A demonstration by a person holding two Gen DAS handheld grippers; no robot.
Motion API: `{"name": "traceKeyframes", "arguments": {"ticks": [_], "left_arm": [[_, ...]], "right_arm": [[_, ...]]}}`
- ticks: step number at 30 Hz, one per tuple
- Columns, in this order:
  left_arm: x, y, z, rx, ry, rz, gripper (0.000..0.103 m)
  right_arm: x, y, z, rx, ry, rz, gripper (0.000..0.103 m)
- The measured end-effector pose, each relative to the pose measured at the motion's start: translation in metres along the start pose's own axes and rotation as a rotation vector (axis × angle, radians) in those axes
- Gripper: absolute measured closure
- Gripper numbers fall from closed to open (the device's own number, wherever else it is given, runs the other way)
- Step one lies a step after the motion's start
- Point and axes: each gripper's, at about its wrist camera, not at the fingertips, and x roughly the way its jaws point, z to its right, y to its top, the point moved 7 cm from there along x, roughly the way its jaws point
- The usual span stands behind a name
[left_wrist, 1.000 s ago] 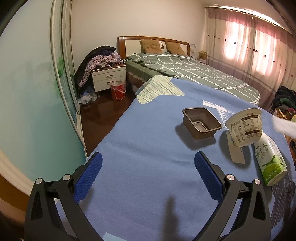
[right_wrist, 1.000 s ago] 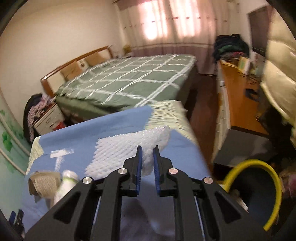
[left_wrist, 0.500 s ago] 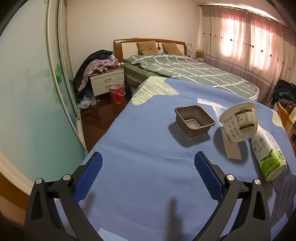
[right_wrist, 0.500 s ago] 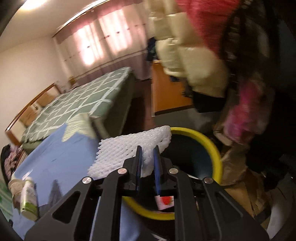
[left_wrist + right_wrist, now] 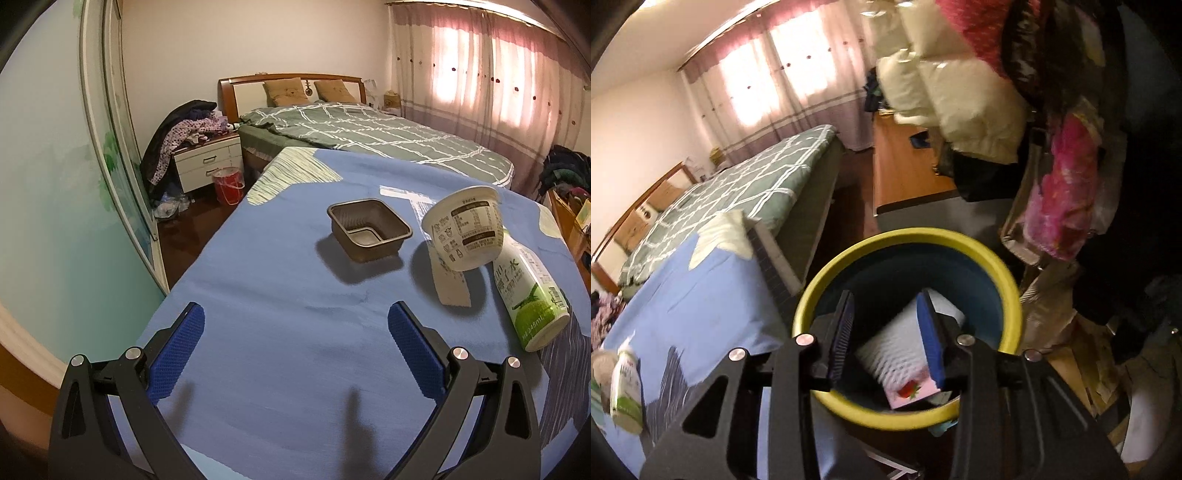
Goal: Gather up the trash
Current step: 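Carry the foam net over the yellow bin and open the right tool, then grasp the brown plastic tray by its rim with the left tool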
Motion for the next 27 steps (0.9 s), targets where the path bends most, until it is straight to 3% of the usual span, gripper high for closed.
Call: {"name": "traceKeyframes", "arguments": {"ticks": [6,9,17,20,27], "left_arm": [[0.004,-0.001,0.006,0.020,0.004,-0.023,0.005],[0.009,-0.001,0.016,0.040,-0.007,-0.046,0.005],[0.039,0.022,0.050,0.054,-0.058,-0.124,0.005],[0.057,0.031,0.061,0.061,-0.060,-0.168,0.005],[0.091,0.055,0.073,0.064,-0.033,-0.178,0.005]], "right_arm": [[-0.016,-0.005,-0.029,-0.094,-0.001,0.053,0.062],[-0.014,-0.008,-0.037,-0.113,0.014,0.035,0.061],[-0.008,-0.009,-0.033,-0.066,0.057,-0.008,0.061],[-0.007,-0.009,-0.033,-0.058,0.071,-0.014,0.061],[-0.004,-0.008,-0.032,-0.051,0.093,-0.025,0.061]]}}
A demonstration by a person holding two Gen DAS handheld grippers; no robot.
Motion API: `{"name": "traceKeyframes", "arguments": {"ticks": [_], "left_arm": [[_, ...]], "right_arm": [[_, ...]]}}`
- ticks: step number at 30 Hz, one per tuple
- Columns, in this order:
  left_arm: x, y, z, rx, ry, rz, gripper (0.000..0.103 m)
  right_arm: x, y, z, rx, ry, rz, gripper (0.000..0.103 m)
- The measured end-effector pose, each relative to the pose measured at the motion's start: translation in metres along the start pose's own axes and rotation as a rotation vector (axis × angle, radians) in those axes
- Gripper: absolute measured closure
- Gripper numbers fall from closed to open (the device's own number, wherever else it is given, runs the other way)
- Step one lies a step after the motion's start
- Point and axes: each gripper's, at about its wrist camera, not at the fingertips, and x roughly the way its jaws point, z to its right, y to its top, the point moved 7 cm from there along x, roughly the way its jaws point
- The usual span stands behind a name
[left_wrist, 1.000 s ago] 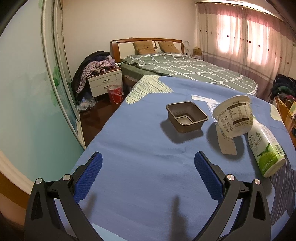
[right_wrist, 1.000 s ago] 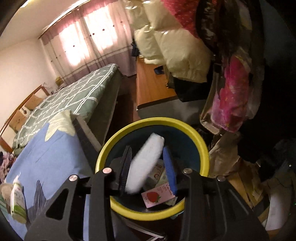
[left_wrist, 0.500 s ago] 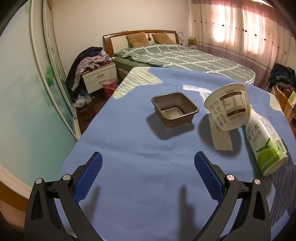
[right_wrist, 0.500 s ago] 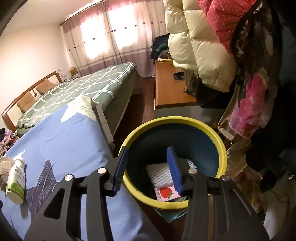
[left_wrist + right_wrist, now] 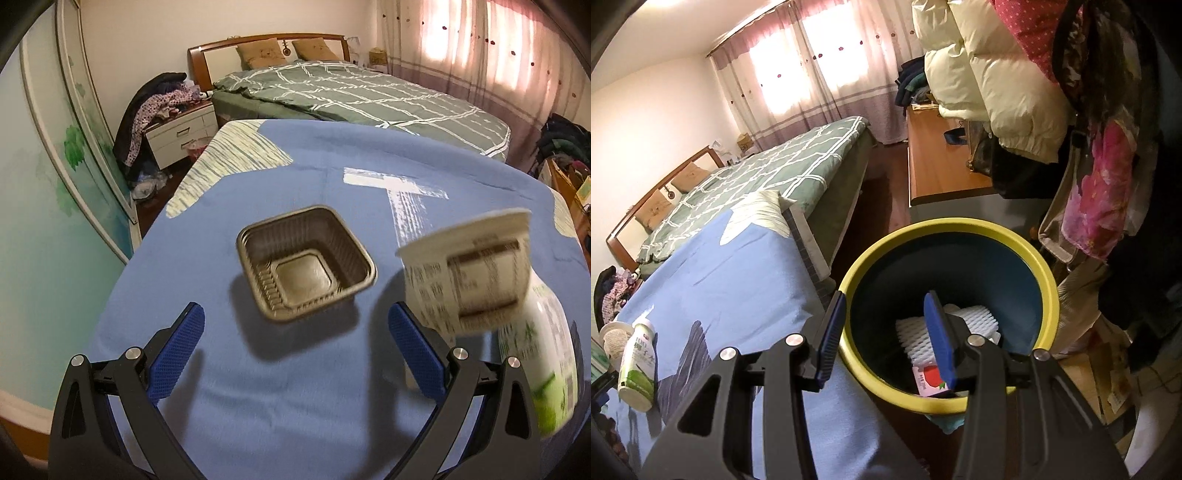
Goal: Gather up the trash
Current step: 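Grasp the brown plastic tray by its rim with the left tool, then carry the brown tray over the yellow bin and open the left tool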
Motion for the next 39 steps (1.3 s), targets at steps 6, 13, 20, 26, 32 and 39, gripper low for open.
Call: {"name": "traceKeyframes", "arguments": {"ticks": [6,13,20,26,32,39], "left_arm": [[0.022,0.010,-0.002,-0.016,-0.011,-0.021,0.005],[0.039,0.016,-0.002,-0.025,-0.049,-0.029,0.033],[0.015,0.012,-0.014,-0.007,-0.044,0.025,0.037],[-0.036,-0.013,-0.013,0.027,-0.091,0.046,0.037],[-0.093,-0.043,0.020,0.114,-0.189,0.069,0.037],[-0.148,-0.068,0.108,0.245,-0.376,0.088,0.037]], "right_arm": [[0.002,0.000,0.000,0.000,0.006,-0.009,0.061],[0.003,0.000,-0.003,-0.015,0.005,-0.010,0.061],[0.003,0.000,-0.005,-0.020,0.008,-0.009,0.061],[-0.001,0.001,-0.005,-0.022,0.008,0.010,0.061],[-0.009,-0.003,-0.002,-0.052,0.006,0.008,0.061],[-0.019,-0.005,0.017,-0.076,0.004,0.004,0.061]]}}
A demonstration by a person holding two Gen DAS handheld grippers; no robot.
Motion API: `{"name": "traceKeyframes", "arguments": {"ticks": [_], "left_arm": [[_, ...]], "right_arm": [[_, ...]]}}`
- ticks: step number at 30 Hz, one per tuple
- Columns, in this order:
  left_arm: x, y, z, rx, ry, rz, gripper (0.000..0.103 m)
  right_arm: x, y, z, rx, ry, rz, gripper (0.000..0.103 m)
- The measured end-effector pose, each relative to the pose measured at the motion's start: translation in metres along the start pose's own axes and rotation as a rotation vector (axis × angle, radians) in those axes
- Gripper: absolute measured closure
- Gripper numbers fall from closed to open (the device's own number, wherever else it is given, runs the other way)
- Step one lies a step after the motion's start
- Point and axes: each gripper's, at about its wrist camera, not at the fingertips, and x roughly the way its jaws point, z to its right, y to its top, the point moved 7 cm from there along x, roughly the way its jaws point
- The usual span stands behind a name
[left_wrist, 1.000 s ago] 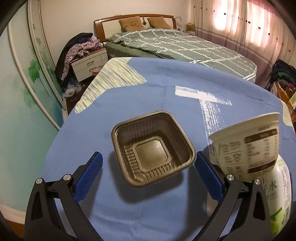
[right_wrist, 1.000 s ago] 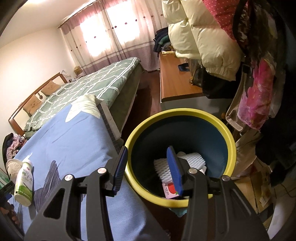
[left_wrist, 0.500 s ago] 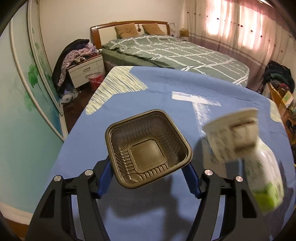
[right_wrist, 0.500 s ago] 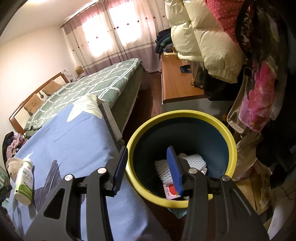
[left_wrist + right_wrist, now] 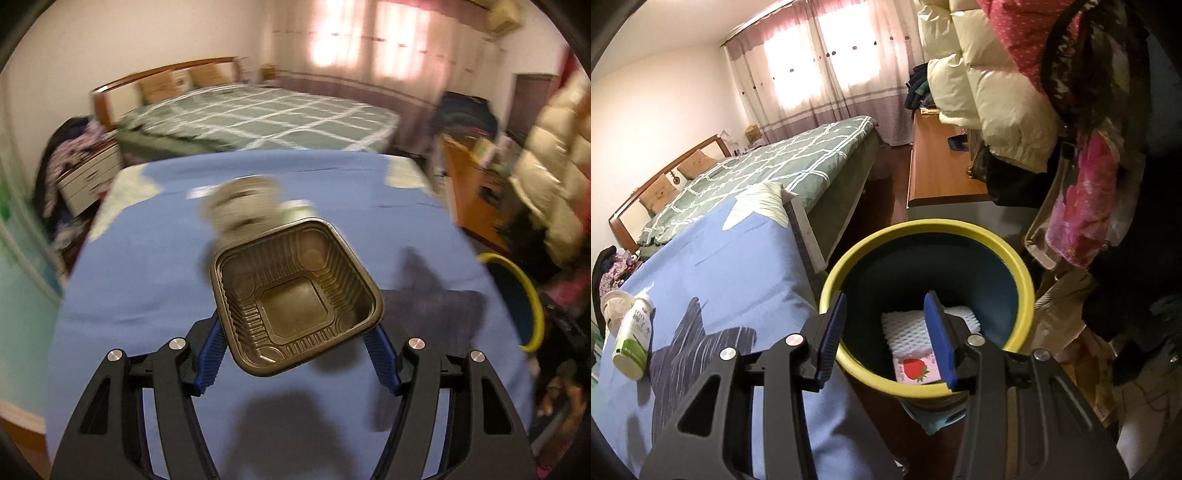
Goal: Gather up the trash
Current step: 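Carry the brown tray over the yellow bin and open the left tool, then move the left tool back over the table while the right tool approaches the green-labelled bottle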
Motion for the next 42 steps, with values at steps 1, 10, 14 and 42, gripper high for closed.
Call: {"name": "traceKeyframes", "arguments": {"ticks": [1,10,14,42], "left_arm": [[0.000,0.001,0.024,0.033,-0.038,-0.002,0.037],[0.021,0.012,0.176,0.223,-0.198,-0.019,0.037],[0.040,0.011,0.243,0.292,-0.265,-0.069,0.037],[0.049,0.009,0.304,0.306,-0.308,-0.056,0.007]], "right_arm": [[-0.002,0.000,0.004,-0.006,-0.005,0.002,0.061],[-0.013,0.003,0.060,0.043,-0.039,0.007,0.061],[-0.017,0.001,0.085,0.063,-0.068,0.008,0.057],[-0.017,-0.004,0.118,0.107,-0.084,-0.012,0.055]]}}
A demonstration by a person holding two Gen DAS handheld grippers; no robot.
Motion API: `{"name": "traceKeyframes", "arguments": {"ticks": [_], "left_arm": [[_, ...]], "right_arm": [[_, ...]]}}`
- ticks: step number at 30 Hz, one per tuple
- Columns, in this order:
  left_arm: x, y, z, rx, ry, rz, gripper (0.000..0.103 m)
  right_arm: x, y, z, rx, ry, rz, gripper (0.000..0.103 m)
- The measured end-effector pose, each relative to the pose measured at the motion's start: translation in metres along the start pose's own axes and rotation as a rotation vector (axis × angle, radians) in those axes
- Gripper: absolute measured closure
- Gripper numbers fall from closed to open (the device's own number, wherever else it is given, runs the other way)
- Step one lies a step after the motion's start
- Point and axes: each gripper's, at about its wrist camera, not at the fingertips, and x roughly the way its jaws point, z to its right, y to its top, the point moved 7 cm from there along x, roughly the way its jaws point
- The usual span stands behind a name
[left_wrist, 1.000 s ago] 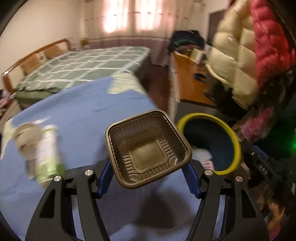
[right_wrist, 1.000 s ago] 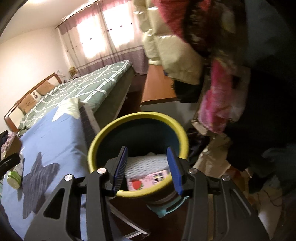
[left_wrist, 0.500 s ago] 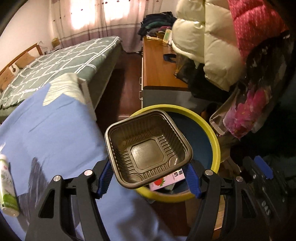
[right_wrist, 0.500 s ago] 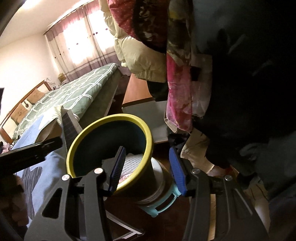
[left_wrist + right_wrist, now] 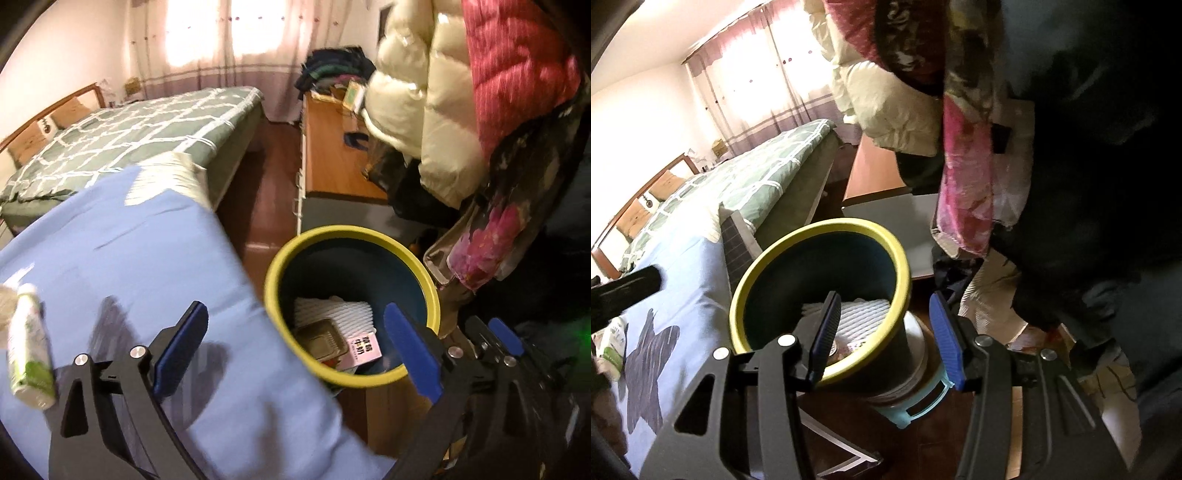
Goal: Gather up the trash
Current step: 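Move the left tool back over the table while the right tool approaches the green-labelled bottle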
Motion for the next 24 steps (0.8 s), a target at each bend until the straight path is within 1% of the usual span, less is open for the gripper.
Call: {"name": "traceKeyframes", "arguments": {"ticks": [3,6,9,12,16,18,19,21,24], "left_arm": [[-0.031,-0.010,-0.026,-0.034,0.027,0.048,0.005],[-0.053,-0.021,-0.052,-0.075,0.054,0.078,0.005],[-0.076,-0.034,-0.083,-0.122,0.096,0.105,0.005],[-0.096,-0.052,-0.123,-0.193,0.152,0.131,0.005],[-0.113,-0.072,-0.169,-0.278,0.210,0.147,0.005],[-0.119,-0.082,-0.192,-0.309,0.250,0.154,0.005],[-0.123,-0.090,-0.210,-0.332,0.283,0.154,0.005],[-0.126,-0.099,-0.230,-0.363,0.316,0.152,0.005],[-0.132,-0.119,-0.272,-0.424,0.391,0.145,0.005]], "right_arm": [[-0.002,-0.001,-0.010,-0.017,0.008,0.001,0.055],[-0.005,-0.002,-0.022,-0.038,0.016,0.004,0.054],[-0.008,-0.004,-0.037,-0.065,0.028,0.006,0.053],[-0.010,-0.006,-0.053,-0.097,0.042,0.004,0.053],[-0.013,-0.010,-0.077,-0.143,0.055,0.005,0.053],[-0.015,-0.012,-0.090,-0.167,0.066,0.002,0.053],[-0.015,-0.013,-0.097,-0.180,0.071,0.000,0.053],[-0.016,-0.016,-0.113,-0.210,0.080,-0.001,0.053],[-0.017,-0.021,-0.139,-0.252,0.101,-0.007,0.053]]}}
